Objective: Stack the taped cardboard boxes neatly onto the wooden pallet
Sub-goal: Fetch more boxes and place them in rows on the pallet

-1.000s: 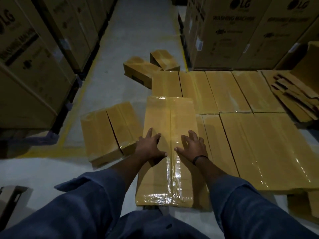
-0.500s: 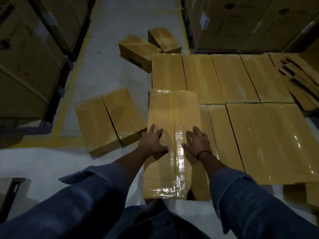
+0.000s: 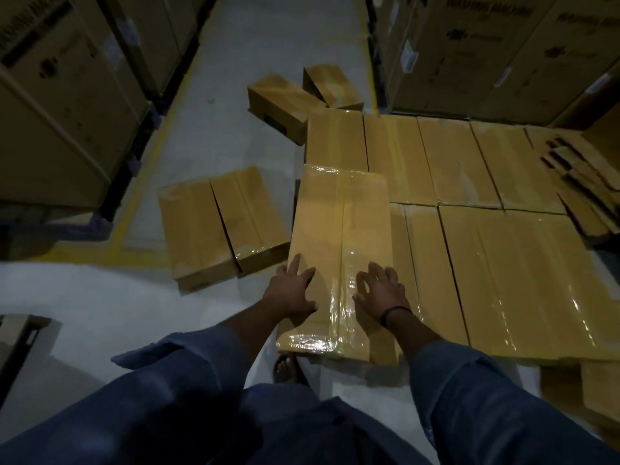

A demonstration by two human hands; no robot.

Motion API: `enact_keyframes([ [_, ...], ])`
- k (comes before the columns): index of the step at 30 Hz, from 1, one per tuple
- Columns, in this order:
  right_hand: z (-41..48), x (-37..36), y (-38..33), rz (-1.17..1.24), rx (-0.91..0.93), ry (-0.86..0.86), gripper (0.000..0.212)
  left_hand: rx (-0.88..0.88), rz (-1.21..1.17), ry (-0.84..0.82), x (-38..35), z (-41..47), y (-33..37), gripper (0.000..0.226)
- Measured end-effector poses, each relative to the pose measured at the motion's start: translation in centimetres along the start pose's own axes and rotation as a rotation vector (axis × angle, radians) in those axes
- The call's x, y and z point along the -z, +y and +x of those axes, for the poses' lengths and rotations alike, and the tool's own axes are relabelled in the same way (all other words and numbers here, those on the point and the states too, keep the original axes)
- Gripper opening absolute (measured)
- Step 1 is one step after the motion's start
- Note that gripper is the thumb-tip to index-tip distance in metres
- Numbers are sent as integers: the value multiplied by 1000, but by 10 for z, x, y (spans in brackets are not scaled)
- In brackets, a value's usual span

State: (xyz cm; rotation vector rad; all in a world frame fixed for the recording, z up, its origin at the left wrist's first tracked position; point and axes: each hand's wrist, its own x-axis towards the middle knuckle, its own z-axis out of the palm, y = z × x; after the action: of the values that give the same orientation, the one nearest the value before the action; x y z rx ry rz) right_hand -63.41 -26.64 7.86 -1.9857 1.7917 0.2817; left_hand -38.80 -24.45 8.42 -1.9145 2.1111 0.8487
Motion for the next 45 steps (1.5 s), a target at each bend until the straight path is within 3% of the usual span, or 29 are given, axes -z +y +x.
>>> enact_keyframes([
  [9,-107,-34,24,-10,114,7,32,20,83,-7,-58,-102,24,84],
  [14,-157,-55,32,9,154,47,51,34,138,41,-83,-152,35,83],
  [21,-203,-59,34,17,162,116,56,45,168,141,-90,-194,46,83],
  [34,-203,-73,31,56,46,215,54,-31,218,248,-88,-173,25,73],
  [40,-171,-109,32,76,69,244,49,-47,98,336,-115,-145,-3,53],
  [45,-153,-132,43,122,78,365,54,-132,-5,479,-132,-136,-6,46],
])
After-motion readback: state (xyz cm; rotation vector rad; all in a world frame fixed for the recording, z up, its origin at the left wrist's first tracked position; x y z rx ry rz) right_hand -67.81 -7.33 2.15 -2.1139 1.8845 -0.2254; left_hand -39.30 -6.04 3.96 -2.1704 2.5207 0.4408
